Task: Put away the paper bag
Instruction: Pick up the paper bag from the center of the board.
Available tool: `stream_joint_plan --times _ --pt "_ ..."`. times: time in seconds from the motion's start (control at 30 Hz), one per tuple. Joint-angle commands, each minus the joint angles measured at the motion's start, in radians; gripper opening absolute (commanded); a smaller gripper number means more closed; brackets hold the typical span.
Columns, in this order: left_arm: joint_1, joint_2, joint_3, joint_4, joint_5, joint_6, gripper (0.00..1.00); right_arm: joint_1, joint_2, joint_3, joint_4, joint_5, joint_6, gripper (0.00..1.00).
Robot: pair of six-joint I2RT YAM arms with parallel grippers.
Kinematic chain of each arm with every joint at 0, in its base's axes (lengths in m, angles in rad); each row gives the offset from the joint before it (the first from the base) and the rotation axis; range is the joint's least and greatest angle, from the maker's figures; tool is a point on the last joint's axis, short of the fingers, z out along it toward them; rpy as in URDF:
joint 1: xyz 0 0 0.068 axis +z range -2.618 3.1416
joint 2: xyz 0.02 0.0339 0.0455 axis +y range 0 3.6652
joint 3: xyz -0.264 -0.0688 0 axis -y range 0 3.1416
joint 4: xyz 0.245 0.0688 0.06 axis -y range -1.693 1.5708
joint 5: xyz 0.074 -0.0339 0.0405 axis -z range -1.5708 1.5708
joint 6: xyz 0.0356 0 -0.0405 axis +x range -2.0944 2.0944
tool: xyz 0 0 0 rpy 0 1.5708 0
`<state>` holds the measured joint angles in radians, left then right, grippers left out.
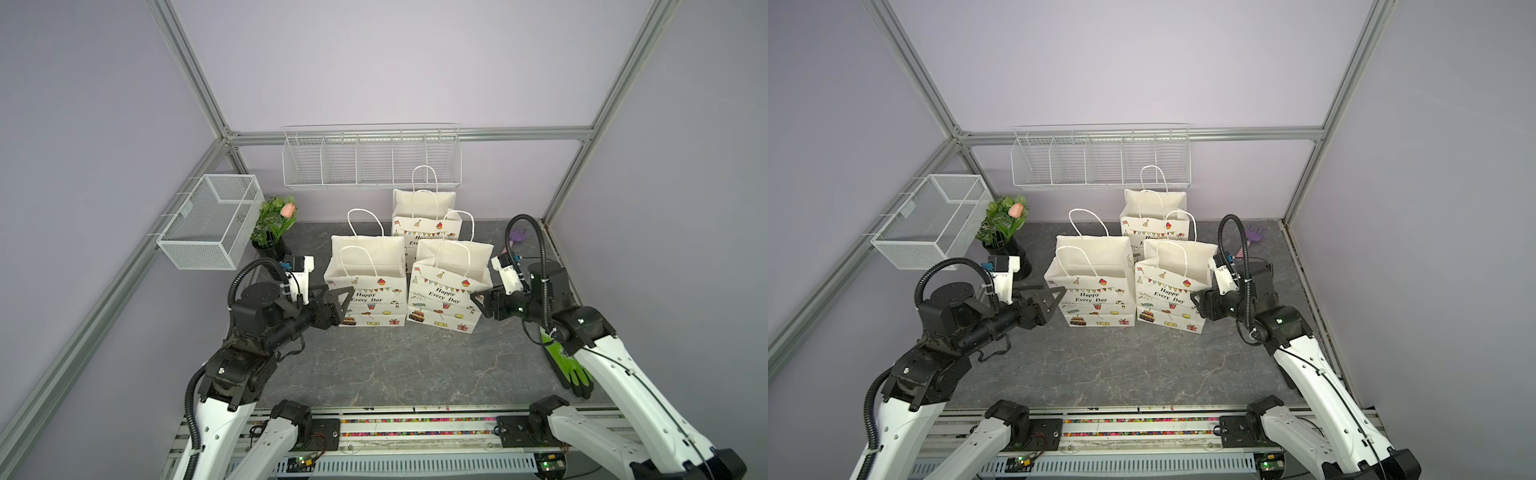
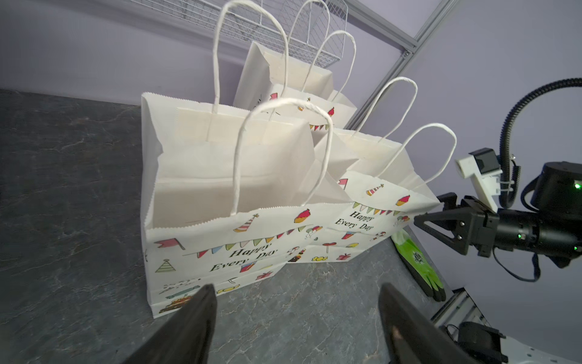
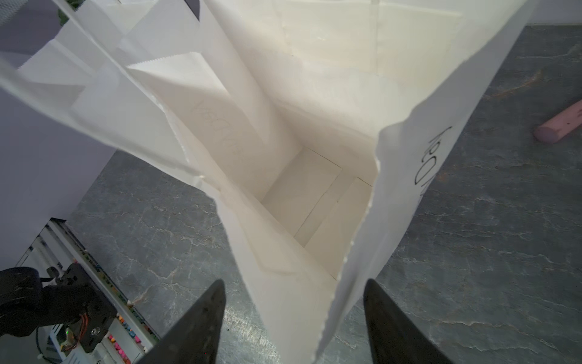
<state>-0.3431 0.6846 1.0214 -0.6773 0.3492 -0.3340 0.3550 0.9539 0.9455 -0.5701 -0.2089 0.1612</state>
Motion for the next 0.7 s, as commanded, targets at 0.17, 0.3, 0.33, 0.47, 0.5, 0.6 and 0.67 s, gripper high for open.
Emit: stream_joint_plan --times 0.17,0.3,0.33,0.47,0.5,0.6,0.67 --pt "-0.188 0.01 -0.114 0.118 -0.065 -0.003 0.84 0.019 0.052 -0.01 0.078 0.08 -0.018 0.66" --pt "-0.291 0.051 -0.137 0.174 -0.137 -0.005 0.85 0.029 0.043 -0.018 0.096 0.085 -0.019 0.67" --pt "-0.315 0.063 -0.14 0.185 -0.152 -0.006 0.85 0.031 0.046 -0.018 0.096 0.085 -0.019 0.67" --pt "-0.395 0.122 -0.148 0.216 -0.21 -0.002 0.85 0.043 0.054 -0.013 0.095 0.088 -0.019 0.61" --pt "-0.412 0.131 -0.149 0.22 -0.224 0.0 0.85 0.044 0.053 -0.012 0.092 0.092 -0.019 0.57" --pt "-0.433 0.14 -0.15 0.23 -0.244 0.0 0.85 0.046 0.044 0.0 0.075 0.11 -0.015 0.42" --pt "-0.434 0.136 -0.153 0.237 -0.246 -0.001 0.85 0.047 0.04 0.016 0.056 0.114 -0.012 0.35"
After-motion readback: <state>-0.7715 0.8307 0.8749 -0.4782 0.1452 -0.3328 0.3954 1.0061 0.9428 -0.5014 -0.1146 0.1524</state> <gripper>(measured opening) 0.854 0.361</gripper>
